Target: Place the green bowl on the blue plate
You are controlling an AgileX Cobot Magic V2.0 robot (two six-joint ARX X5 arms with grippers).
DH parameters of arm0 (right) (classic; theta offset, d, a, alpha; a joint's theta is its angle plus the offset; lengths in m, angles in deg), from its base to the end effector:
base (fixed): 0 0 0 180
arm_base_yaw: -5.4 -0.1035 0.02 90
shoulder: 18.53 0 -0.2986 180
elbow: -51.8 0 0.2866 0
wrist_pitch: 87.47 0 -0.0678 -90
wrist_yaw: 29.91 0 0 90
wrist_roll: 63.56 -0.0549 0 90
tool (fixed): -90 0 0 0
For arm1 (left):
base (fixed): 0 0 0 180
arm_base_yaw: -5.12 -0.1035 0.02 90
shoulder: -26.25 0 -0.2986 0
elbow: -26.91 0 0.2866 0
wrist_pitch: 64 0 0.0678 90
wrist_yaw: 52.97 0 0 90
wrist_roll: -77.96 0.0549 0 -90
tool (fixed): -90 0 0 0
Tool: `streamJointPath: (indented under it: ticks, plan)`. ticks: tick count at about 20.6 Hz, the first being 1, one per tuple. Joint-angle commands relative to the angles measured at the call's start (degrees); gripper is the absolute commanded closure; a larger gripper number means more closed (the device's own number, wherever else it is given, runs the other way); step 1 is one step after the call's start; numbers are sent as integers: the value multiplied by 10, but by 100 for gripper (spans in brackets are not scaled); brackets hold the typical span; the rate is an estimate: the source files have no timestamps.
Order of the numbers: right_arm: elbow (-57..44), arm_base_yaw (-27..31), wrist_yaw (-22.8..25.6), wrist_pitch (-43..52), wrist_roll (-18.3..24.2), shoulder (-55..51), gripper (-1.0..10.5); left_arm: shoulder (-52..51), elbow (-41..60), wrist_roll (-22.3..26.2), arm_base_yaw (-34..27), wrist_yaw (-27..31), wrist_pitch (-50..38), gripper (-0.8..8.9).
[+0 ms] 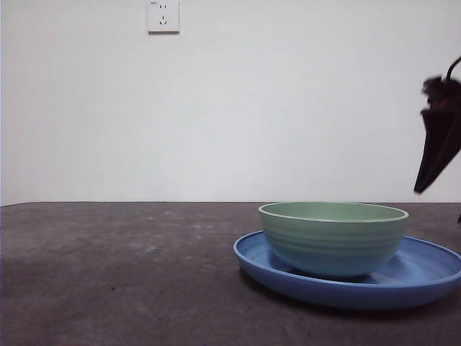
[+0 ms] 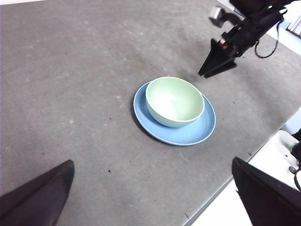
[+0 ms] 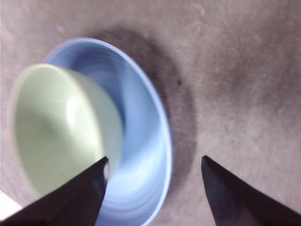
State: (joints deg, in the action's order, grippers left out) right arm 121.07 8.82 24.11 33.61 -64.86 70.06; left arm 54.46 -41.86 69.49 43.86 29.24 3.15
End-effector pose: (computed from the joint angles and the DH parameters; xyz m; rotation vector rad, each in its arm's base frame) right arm 0.3074 0.0139 0.1973 0.4846 1.3073 0.4619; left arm 0.0608 -0.0583 0.3763 -0.0100 0.5168 -0.7605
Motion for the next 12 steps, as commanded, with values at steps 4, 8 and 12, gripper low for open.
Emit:
streamJointPath:
  ticks: [4,8,12]
  plan:
    - [9,-11,-27,27,29,66,688,2,-6,-2,2,-2,-7,256]
    - [9,-30,-30,36,32,94,724,2,-6,-2,2,-2,-7,256]
    - [9,-49,3,46,29,105,782,2,-6,-2,2,-2,-6,256]
